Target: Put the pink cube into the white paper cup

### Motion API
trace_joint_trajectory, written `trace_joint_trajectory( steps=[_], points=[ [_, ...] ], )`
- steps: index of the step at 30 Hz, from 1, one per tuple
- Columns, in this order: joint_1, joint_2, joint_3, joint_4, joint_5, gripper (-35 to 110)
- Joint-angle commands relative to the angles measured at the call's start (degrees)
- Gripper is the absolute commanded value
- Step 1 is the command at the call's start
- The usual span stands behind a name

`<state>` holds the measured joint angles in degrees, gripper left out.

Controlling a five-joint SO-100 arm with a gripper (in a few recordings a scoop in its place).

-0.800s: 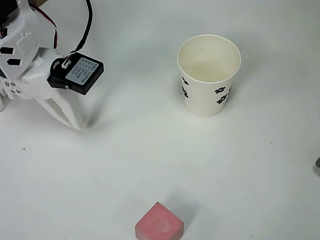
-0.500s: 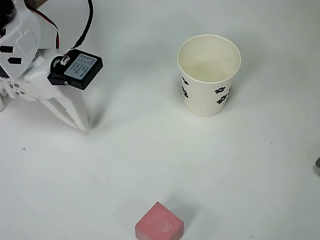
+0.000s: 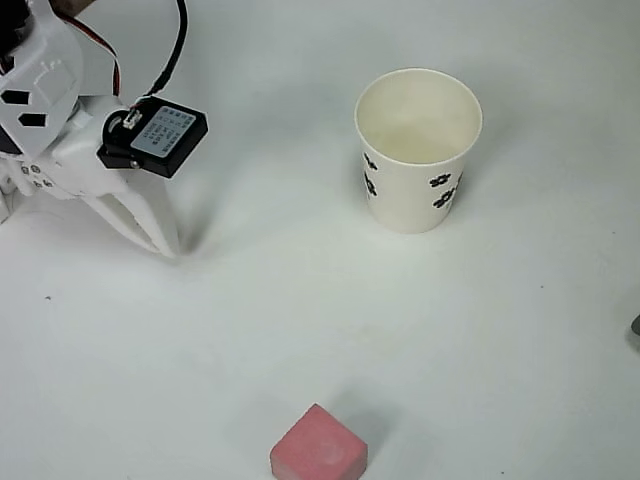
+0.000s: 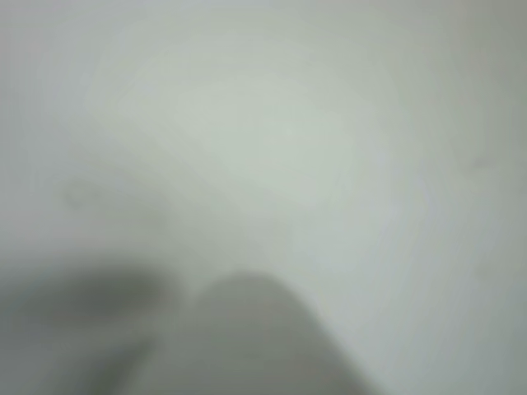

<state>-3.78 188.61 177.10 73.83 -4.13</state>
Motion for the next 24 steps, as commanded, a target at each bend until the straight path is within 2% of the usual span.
trace_joint_trajectory(
  steps=[1, 12, 17, 24],
  points=[
    [-1.49, 0.88, -1.49, 0.88, -0.62, 0],
    [-2.99, 0.88, -2.02, 0.35, 1.58, 0],
    [-1.58, 0.09, -10.28, 1.05, 0.09, 0],
    [4.04, -23.12, -28.39, 0.79, -4.57, 0]
  ],
)
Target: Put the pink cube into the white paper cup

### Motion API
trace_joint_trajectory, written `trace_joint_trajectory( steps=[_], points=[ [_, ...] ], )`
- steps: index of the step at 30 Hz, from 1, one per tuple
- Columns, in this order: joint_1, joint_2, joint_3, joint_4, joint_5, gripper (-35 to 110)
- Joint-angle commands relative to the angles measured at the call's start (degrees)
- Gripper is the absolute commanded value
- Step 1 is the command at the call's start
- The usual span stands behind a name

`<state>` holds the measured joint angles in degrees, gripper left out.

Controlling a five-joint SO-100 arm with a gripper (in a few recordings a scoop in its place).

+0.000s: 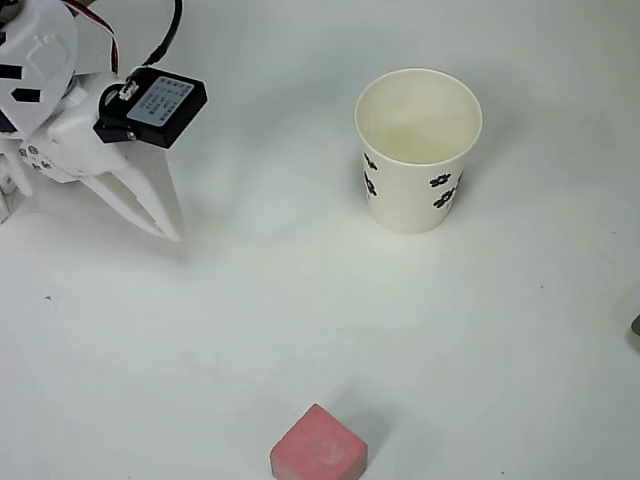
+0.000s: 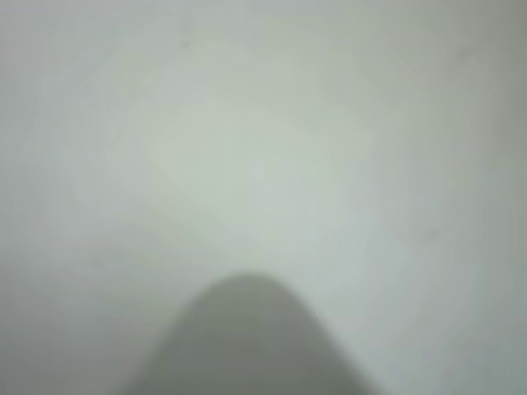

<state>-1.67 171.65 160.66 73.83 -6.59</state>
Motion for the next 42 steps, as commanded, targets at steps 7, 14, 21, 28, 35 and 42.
trace_joint_trajectory(
  steps=[7, 14, 21, 28, 35, 42],
  points=[
    [8.96, -20.39, -23.47, -0.09, -6.06, 0],
    [10.81, -35.77, -34.63, -1.67, -9.76, 13],
    [10.63, -48.6, -43.95, -3.6, -10.72, 24],
    [10.63, -56.16, -51.06, -5.62, -10.55, 24],
    [10.55, -68.29, -63.11, -5.62, -10.99, 29],
    [10.55, -78.13, -73.74, -5.36, -11.95, 31]
  ],
)
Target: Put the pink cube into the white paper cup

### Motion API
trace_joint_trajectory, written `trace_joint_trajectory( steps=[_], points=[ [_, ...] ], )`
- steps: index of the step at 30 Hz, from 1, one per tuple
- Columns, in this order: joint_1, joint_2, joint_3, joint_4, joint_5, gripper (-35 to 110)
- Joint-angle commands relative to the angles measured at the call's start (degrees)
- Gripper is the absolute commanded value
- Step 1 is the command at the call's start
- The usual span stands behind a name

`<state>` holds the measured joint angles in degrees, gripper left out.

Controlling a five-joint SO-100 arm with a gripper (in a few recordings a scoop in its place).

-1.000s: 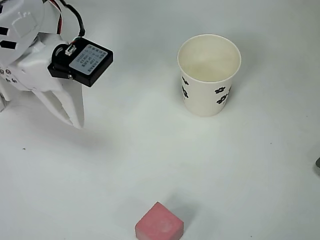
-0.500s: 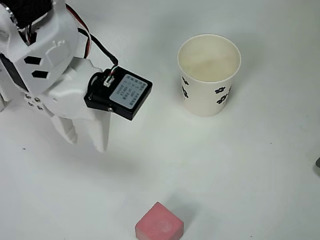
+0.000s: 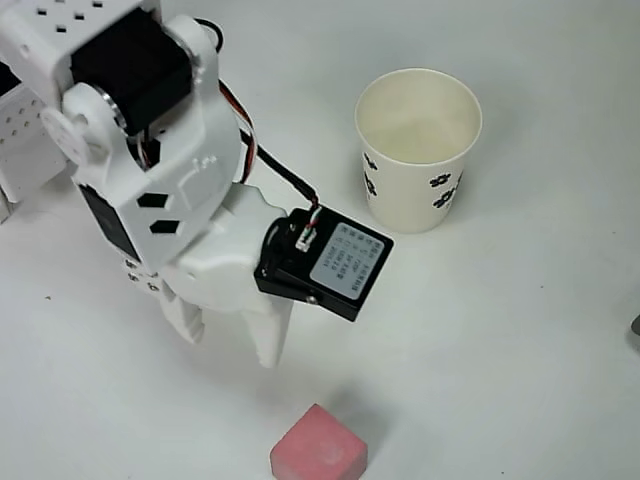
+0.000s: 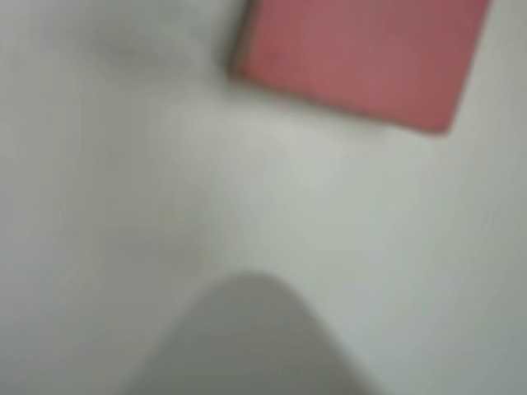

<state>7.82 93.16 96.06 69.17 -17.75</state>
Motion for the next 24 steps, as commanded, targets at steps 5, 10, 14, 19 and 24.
trace_joint_trajectory(
  steps=[5, 10, 14, 19, 24],
  points=[
    [1.05, -4.66, -15.82, -0.62, -1.76, 34],
    [1.05, -7.73, -20.04, -0.62, -2.2, 34],
    [1.05, -10.72, -23.03, -0.44, -2.64, 34],
    [1.05, -15.64, -29.27, -0.26, -4.13, 40],
    [1.05, -18.98, -33.49, -0.09, -4.83, 40]
  ],
)
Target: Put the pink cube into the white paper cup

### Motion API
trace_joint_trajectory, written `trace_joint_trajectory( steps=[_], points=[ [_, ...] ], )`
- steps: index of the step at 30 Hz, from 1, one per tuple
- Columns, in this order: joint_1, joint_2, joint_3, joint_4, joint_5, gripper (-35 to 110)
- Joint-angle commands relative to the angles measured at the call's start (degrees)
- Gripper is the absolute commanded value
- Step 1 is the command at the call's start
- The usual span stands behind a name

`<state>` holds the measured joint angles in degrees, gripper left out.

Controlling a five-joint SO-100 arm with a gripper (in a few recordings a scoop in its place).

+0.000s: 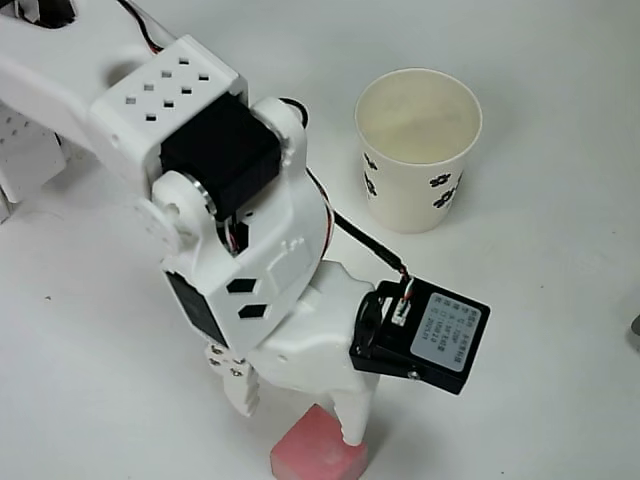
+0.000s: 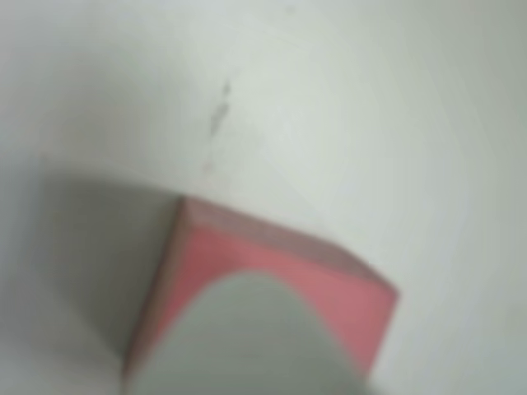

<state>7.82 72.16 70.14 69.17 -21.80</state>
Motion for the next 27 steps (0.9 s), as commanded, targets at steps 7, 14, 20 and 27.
trace_joint_trajectory(
  steps=[7, 14, 20, 27],
  points=[
    [1.05, -1.32, -10.72, 0.0, -0.88, 40],
    [1.05, -6.77, -14.68, 0.44, -0.62, 40],
    [1.05, -11.87, -21.27, 3.52, -0.79, 40],
    [1.05, -20.57, -34.72, 12.92, -0.62, 38]
  ],
)
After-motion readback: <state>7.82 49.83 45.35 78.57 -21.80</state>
